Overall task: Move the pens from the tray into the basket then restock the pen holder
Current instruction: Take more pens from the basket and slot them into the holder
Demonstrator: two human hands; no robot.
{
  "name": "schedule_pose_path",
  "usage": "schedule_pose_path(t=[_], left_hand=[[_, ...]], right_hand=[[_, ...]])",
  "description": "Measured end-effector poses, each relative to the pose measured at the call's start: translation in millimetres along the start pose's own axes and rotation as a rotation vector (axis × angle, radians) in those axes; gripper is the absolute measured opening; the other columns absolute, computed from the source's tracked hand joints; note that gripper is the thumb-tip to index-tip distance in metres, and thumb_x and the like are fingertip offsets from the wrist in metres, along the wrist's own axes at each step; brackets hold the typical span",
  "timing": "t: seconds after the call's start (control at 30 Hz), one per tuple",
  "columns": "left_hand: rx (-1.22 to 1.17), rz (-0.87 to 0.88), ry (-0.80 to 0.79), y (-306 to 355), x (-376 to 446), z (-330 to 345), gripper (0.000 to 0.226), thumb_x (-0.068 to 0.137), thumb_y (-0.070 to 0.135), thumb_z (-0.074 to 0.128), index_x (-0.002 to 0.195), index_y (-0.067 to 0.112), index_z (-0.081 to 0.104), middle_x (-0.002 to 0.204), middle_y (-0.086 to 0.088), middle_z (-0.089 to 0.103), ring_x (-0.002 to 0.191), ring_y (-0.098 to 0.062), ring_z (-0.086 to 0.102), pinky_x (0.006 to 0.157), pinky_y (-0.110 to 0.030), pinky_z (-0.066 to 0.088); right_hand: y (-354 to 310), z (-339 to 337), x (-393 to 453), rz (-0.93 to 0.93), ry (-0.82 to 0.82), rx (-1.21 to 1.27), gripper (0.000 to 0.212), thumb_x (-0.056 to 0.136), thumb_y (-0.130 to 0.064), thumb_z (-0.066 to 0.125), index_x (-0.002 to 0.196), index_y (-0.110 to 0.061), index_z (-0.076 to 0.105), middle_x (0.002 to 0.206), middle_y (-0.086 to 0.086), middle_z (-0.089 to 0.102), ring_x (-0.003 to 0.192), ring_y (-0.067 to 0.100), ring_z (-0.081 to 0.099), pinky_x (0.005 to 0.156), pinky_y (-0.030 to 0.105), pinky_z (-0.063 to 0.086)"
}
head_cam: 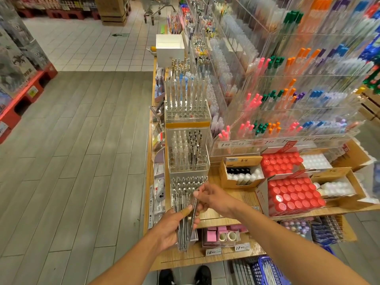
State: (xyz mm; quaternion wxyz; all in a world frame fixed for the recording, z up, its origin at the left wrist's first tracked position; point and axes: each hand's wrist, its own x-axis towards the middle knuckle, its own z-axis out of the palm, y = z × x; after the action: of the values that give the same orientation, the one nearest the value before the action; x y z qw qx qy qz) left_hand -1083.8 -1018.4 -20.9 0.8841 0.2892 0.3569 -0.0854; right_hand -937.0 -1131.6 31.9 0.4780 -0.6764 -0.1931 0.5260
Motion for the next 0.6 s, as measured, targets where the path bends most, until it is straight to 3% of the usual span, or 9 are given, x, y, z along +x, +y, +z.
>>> schedule_pose_path(t=[0.13,0.27,0.4,0.5,0.6], left_hand=[[-0.02,-0.006,0.063,-3.0,0.7,-2.3,0.047,0.077,0.002,0.076,0.12,-0.01,0.061,0.101,-0.03,0.07,0.075,-0.034,0.071,0.062,-0.038,0.062],[0.026,0.002,0.115,-2.9,-1.4,-5.4,0.044,0.073,0.003,0.074,0.115,-0.008,0.065,0.104,-0.03,0.071,0.08,-0.034,0.073,0.063,-0.037,0.062],[0.131,0.056,0.224,-7.5,0.8,-10.2,0.032,0.083,-0.001,0.07,0.115,-0.004,0.064,0.101,-0.024,0.074,0.08,-0.03,0.075,0.065,-0.035,0.063],[0.158,0.047,0.225,-10.6,0.9,-11.0,0.028,0.09,-0.003,0.065,0.118,-0.004,0.06,0.102,-0.024,0.074,0.078,-0.03,0.074,0.064,-0.034,0.063],[0.166,0.041,0.213,-11.1,-0.4,-8.5,0.03,0.09,-0.004,0.064,0.119,-0.006,0.056,0.101,-0.025,0.074,0.076,-0.029,0.074,0.061,-0.034,0.062]], right_hand=[[-5.6,-13.2,-0.2,-0.105,0.128,0.027,0.016,0.091,-0.009,0.062,0.103,0.001,0.056,0.075,0.007,0.068,0.066,0.018,0.066,0.064,0.031,0.053],[-10.6,-26.4,-0.7,-0.217,0.228,-0.029,0.01,0.094,-0.007,0.059,0.103,-0.004,0.06,0.079,0.005,0.071,0.068,0.016,0.068,0.065,0.029,0.056],[-12.0,-34.4,-2.6,-0.356,0.354,-0.29,0.005,0.093,-0.016,0.063,0.097,-0.015,0.061,0.081,-0.004,0.071,0.072,0.009,0.068,0.067,0.02,0.053],[-7.6,-33.6,-3.5,-0.417,0.342,-0.502,0.006,0.092,-0.019,0.065,0.097,-0.019,0.061,0.083,-0.006,0.068,0.076,0.007,0.066,0.07,0.02,0.054],[0.4,-27.8,0.5,-0.456,0.322,-0.691,0.01,0.093,-0.021,0.064,0.101,-0.016,0.062,0.083,-0.011,0.066,0.071,0.002,0.062,0.064,0.014,0.05]])
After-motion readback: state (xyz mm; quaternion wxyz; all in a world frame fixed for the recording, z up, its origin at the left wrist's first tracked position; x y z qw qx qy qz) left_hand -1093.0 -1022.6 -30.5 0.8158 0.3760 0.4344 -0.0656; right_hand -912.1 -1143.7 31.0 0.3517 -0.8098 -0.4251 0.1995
